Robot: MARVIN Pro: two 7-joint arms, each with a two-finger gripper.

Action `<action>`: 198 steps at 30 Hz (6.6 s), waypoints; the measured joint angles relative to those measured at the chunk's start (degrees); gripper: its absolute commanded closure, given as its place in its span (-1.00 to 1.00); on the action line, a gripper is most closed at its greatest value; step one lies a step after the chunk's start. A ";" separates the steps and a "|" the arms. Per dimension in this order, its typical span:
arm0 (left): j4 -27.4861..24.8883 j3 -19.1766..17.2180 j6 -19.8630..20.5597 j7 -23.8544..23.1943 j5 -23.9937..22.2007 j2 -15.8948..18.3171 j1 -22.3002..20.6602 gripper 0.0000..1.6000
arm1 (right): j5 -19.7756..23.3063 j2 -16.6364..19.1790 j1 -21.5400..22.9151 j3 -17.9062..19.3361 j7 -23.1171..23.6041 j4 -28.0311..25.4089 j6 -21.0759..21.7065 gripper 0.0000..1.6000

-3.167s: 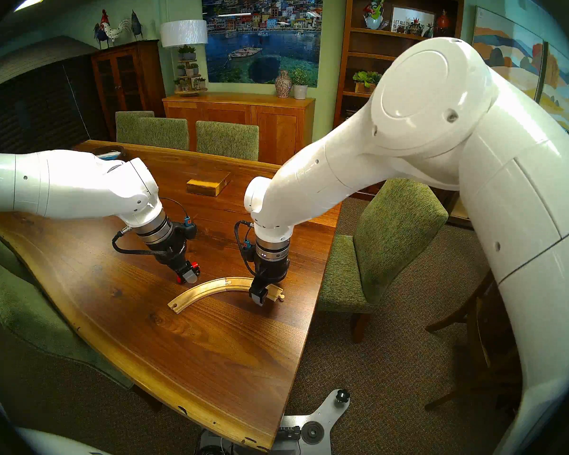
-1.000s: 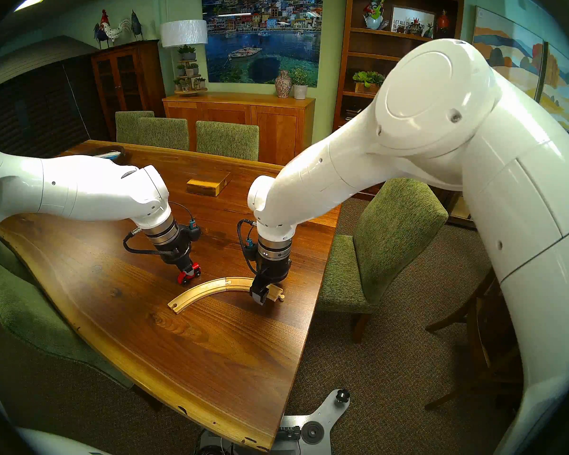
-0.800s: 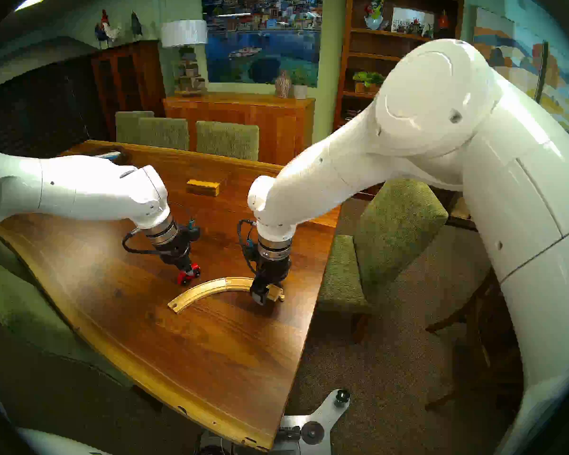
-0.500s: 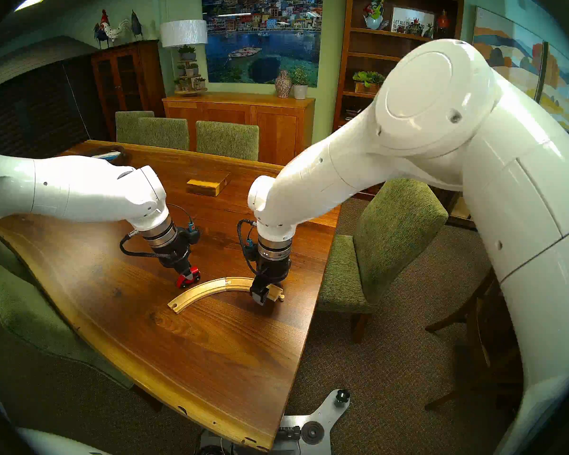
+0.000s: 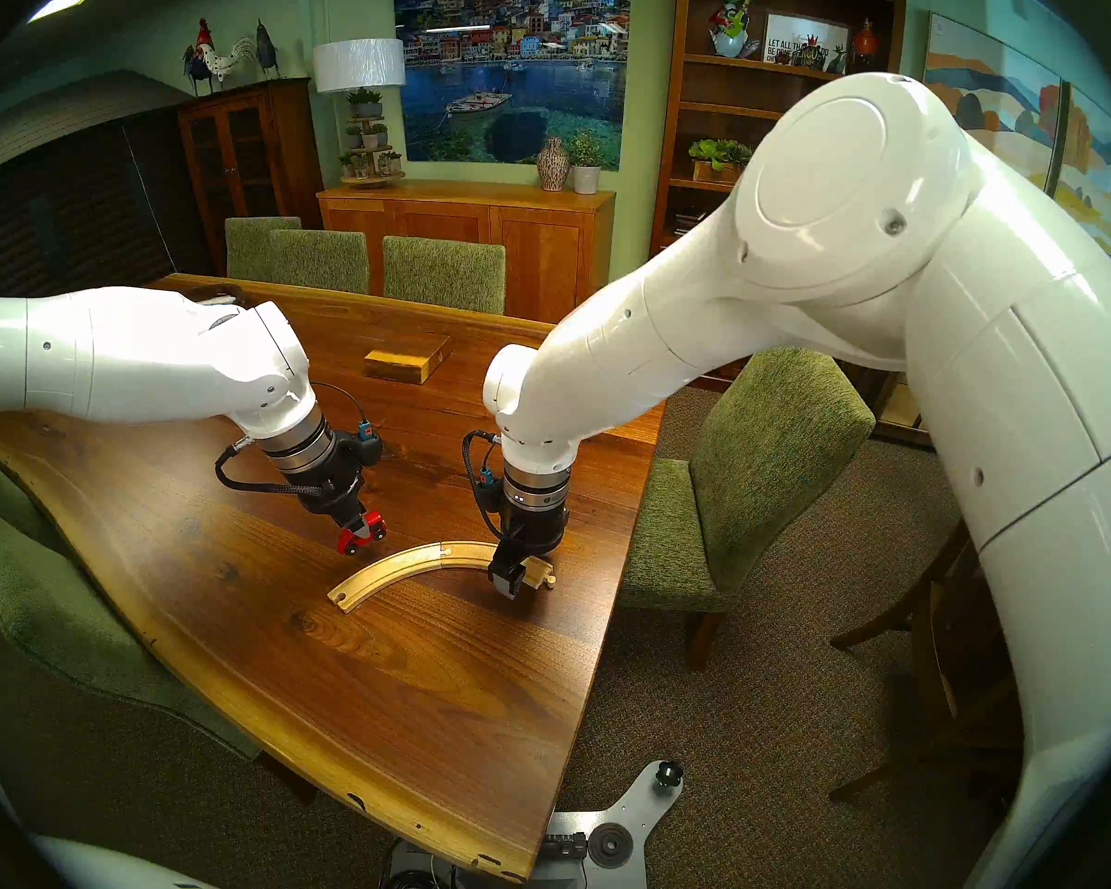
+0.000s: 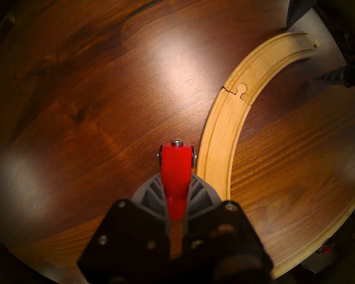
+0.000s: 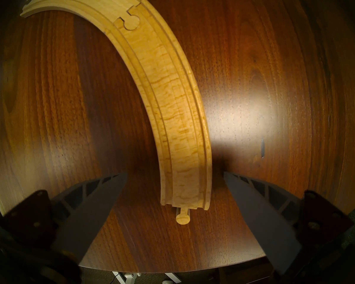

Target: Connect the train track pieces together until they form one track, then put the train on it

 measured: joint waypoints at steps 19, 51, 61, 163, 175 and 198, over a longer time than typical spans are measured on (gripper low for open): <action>-10.42 -0.48 3.65 4.56 -1.00 6.00 -3.81 1.00 | 1.07 0.90 1.54 0.30 -2.97 -4.55 -1.54 -1.00; -12.58 -1.50 4.31 10.30 -6.12 6.39 -2.04 1.00 | 3.67 1.59 2.82 0.21 -6.19 -7.30 -3.29 -1.00; -9.75 -1.40 3.48 9.72 -6.70 4.75 -0.43 1.00 | 3.30 1.63 2.97 0.19 -6.31 -7.51 -3.16 -1.00; -7.05 -1.34 2.65 6.78 -4.26 3.13 2.93 -1.00 | 2.05 1.71 2.81 0.47 -5.45 -6.86 -2.87 -1.00; -13.82 -1.71 4.61 6.51 -2.33 8.72 -1.30 -1.00 | 1.93 1.71 2.80 0.48 -5.37 -6.84 -2.98 -1.00; -17.79 0.76 5.76 4.01 2.67 16.68 -4.26 0.36 | 2.03 1.70 3.46 0.75 -5.93 -7.65 -2.36 -1.00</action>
